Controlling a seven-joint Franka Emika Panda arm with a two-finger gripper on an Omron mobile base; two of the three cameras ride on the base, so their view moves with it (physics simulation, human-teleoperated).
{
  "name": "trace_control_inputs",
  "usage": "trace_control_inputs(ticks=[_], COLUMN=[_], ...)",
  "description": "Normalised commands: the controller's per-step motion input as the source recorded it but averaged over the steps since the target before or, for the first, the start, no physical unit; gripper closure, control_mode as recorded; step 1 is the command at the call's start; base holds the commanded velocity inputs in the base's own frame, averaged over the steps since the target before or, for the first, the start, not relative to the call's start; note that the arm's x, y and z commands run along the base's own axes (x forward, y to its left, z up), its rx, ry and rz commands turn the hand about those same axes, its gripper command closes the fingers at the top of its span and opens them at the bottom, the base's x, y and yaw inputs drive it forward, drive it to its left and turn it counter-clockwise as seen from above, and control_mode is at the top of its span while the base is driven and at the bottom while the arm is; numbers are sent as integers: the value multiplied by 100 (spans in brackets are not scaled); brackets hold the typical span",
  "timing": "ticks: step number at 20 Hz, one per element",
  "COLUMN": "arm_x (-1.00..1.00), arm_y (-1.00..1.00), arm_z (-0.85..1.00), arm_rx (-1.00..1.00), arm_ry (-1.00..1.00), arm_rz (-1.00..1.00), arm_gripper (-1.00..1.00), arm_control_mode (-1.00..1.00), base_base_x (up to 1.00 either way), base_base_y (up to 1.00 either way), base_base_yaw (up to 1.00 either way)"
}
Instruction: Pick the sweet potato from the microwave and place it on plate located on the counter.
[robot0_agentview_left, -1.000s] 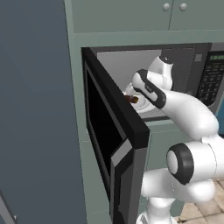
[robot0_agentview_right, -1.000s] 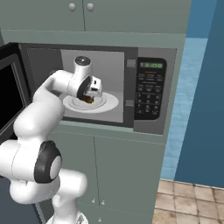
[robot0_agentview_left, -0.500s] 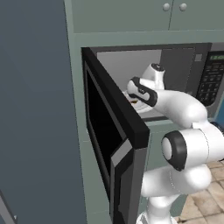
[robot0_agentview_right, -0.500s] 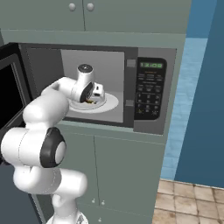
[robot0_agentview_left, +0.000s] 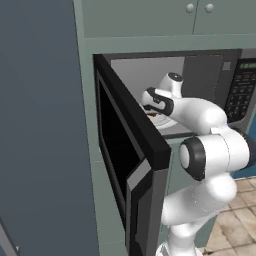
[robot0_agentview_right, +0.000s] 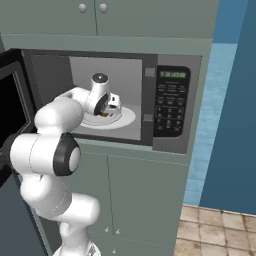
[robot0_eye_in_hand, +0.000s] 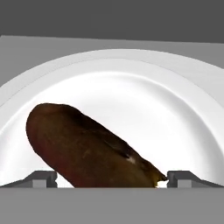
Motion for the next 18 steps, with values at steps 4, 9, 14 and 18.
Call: trace_control_inputs(ticks=[4, 9, 14, 18], arm_x=[27, 4, 0, -38], arm_y=[0, 0, 0, -2], arm_z=[-7, -26, -20, -18], arm_rx=[0, 0, -1, 0], arm_ry=[1, 0, 0, -2], arm_rz=[0, 0, 0, 0], arm_gripper=[-100, 100, 100, 100], arm_control_mode=[-100, -100, -100, -100], base_base_x=[0, 0, 0, 0], base_base_y=[0, 0, 0, 0], base_base_yaw=[0, 0, 0, 0])
